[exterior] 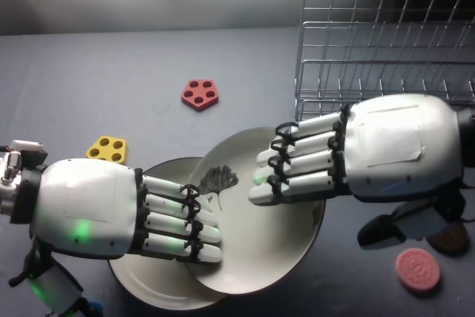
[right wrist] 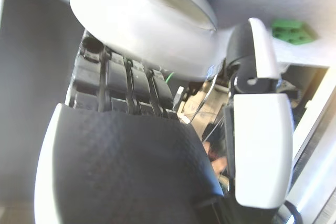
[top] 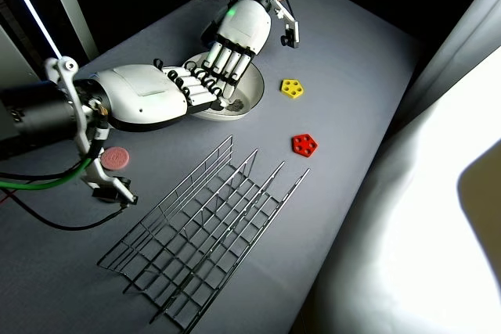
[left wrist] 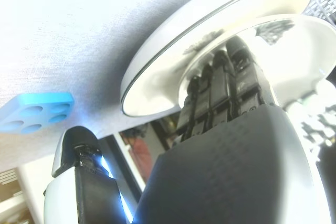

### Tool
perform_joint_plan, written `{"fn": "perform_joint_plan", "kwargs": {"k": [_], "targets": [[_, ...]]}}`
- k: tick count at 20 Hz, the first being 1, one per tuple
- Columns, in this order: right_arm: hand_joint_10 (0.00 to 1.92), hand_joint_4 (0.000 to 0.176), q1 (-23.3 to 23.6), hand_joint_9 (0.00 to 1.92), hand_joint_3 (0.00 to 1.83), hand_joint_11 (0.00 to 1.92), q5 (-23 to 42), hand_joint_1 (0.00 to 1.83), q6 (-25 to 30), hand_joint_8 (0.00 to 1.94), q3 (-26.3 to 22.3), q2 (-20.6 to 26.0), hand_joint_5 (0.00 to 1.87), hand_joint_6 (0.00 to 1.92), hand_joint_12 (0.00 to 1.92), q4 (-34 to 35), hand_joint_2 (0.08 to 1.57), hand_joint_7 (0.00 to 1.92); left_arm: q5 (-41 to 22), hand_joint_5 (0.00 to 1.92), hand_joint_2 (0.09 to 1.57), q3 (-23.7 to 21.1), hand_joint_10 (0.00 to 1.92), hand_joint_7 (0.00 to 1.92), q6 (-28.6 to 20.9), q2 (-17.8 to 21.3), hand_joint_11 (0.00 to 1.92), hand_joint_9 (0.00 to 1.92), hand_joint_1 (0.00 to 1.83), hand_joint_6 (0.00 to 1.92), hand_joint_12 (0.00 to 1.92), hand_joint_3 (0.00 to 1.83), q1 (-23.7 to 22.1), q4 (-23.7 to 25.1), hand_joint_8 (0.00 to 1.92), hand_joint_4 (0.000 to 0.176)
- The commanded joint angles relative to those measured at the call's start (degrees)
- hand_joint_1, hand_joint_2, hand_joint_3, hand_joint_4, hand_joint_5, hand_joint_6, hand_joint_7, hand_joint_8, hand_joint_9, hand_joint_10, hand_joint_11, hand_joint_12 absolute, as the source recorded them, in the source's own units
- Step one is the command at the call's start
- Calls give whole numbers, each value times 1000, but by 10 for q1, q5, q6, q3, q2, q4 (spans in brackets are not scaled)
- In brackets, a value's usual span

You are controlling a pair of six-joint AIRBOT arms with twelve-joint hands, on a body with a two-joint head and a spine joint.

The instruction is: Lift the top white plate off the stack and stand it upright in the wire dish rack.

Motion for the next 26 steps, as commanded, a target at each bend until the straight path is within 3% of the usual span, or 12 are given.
{"fn": "perform_joint_plan", "kwargs": {"k": [1,9,12,16,18,19,20,21,22,23,24,26], "targets": [[0,0,-1,177,0,2,32,1016,0,1,0,0,106,7,620,32,1049,128,-11,89,949,-2,3,115,-1,-6,0,126,332,2,411,0,-4,-13,4,0],[3,0,-14,216,2,0,23,1120,-52,3,-6,-33,207,5,718,55,1049,174,-10,127,947,-3,8,186,-2,-6,45,185,329,9,454,0,-4,-14,8,0],[4,0,-17,331,1,156,20,1133,-62,1,-3,-43,309,1,696,63,1096,282,-10,116,958,-2,3,172,-2,-6,26,180,319,5,452,2,-4,-14,2,0],[0,0,-14,539,0,424,19,1195,-62,0,-1,-49,421,0,464,71,1132,457,-10,83,970,-2,1,126,-2,-6,0,146,299,0,406,2,-4,-14,1,0],[2,0,-9,580,0,480,19,1232,-62,3,-4,-50,488,3,436,71,1135,532,-10,79,971,-2,1,124,-2,-6,0,145,326,0,401,1,-4,-14,0,0],[8,0,-7,860,1,809,19,1318,-62,3,-6,-50,712,2,346,71,1151,809,-10,70,972,-2,0,107,-2,-6,0,111,341,0,400,1,-3,-14,0,0],[8,0,-6,860,1,809,19,1318,-62,3,-9,-49,712,2,346,71,1151,809,-10,70,972,-2,0,107,-2,-6,0,111,341,0,400,1,-3,-14,0,0],[651,0,-5,1109,9,1067,19,1492,-62,357,-11,-49,952,899,1173,71,1033,1202,-10,106,964,-2,1,140,-2,-6,4,142,327,0,418,1,-3,-14,0,0],[728,0,0,1087,3,1069,19,1496,-62,532,-13,-47,882,1004,1221,71,1049,1145,-12,85,971,-2,0,116,-2,-6,0,128,307,0,395,3,-3,-14,0,0],[728,0,2,1087,3,1069,19,1496,-62,532,-14,-47,882,1004,1221,71,1049,1145,-12,85,971,-2,0,116,-2,-6,0,128,307,0,395,3,-3,-15,0,0],[886,0,4,1008,0,1002,19,1491,-62,744,-16,-45,814,1155,1330,71,1088,1004,-14,72,981,-2,6,106,-2,-6,14,117,322,2,330,3,-3,-18,5,0],[895,0,4,997,0,979,19,1490,-62,749,-19,-44,842,1151,1354,70,1090,994,-15,71,982,0,6,109,-2,-5,22,119,302,1,338,3,-4,-26,5,0]]}}
